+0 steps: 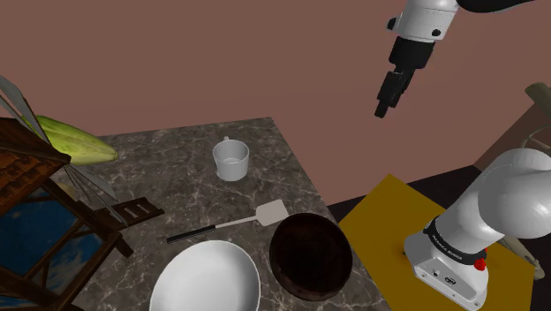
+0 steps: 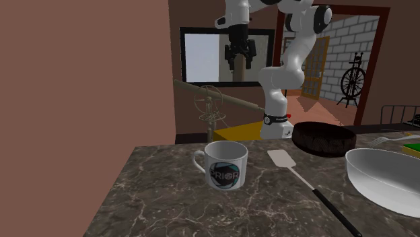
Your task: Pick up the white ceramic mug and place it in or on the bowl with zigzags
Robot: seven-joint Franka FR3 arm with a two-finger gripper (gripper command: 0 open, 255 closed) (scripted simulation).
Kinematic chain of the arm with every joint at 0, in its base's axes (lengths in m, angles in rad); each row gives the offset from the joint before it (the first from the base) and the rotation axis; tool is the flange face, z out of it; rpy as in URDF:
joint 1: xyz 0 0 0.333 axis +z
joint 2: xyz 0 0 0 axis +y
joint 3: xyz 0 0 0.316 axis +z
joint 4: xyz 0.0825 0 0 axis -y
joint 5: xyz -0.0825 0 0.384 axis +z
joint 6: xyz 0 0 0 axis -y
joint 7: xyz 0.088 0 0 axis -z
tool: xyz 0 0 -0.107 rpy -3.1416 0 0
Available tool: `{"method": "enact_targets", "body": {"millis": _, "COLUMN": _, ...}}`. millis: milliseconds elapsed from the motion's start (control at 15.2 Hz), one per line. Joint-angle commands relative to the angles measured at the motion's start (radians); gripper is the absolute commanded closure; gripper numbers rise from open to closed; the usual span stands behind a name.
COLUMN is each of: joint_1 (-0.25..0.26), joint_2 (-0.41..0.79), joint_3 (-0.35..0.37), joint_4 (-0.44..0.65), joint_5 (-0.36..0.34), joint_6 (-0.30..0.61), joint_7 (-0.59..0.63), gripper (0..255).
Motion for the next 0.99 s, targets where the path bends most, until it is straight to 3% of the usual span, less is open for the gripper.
{"method": "enact_targets", "body": {"millis": 0, "joint_1": 0.000, "joint_2": 0.000, "joint_3": 0.000, "joint_4": 0.000, "joint_5": 0.000, "joint_6": 0.000, "joint_7": 0.000, "gripper": 0}}
{"method": "enact_targets", "body": {"millis": 462, "joint_1": 0.031, "joint_2": 0.206, "joint_3": 0.139, "joint_4": 0.076, "joint_5": 0.050, "joint_6": 0.141, "joint_7": 0.147, "gripper": 0}}
{"method": "enact_targets", "body": {"millis": 924, "joint_1": 0.042, "joint_2": 0.454, "joint_3": 0.264, "joint_4": 0.216, "joint_5": 0.029, "joint_6": 0.252, "joint_7": 0.306, "gripper": 0}}
